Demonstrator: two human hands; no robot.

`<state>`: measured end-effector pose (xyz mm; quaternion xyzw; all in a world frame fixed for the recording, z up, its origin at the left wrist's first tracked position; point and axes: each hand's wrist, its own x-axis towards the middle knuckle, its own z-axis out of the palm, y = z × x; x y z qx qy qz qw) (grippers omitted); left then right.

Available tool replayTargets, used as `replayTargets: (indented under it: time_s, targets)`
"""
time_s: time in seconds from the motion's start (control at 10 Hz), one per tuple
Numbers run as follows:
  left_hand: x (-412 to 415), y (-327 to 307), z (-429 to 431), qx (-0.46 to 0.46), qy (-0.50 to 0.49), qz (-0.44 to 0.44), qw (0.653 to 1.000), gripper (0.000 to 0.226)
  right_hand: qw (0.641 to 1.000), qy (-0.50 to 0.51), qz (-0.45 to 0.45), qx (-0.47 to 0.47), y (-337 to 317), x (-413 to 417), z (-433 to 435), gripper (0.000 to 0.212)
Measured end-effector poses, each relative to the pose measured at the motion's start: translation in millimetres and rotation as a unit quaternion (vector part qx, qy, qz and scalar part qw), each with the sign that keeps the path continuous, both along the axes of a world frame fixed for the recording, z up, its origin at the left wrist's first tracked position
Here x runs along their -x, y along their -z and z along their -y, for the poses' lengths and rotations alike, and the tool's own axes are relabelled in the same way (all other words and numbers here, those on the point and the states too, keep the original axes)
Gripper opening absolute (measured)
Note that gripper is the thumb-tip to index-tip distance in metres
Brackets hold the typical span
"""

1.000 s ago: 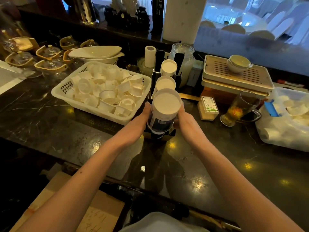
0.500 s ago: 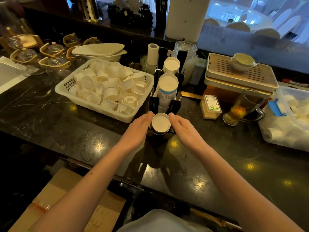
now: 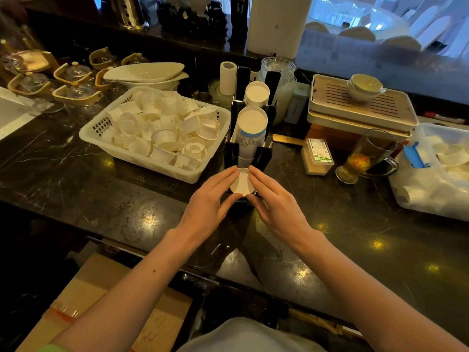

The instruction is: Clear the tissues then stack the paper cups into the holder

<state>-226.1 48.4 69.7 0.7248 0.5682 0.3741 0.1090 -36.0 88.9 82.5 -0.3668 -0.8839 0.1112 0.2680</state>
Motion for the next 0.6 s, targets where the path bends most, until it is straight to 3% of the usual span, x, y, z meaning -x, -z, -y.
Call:
replayTargets:
  time_s: [0.4, 0.6]
  targets:
    - [-1, -6, -2, 0.044, 0.008, 0.072, 0.996, 0.056, 0.995, 0.019, -0.026, 0.099, -11, 6, 7, 0.057]
    - [-5, -4, 3, -0.013, 0.006, 0.070, 0.997, 0.050, 0.988, 0.038, -0.062, 0.133, -18, -3, 17, 0.059]
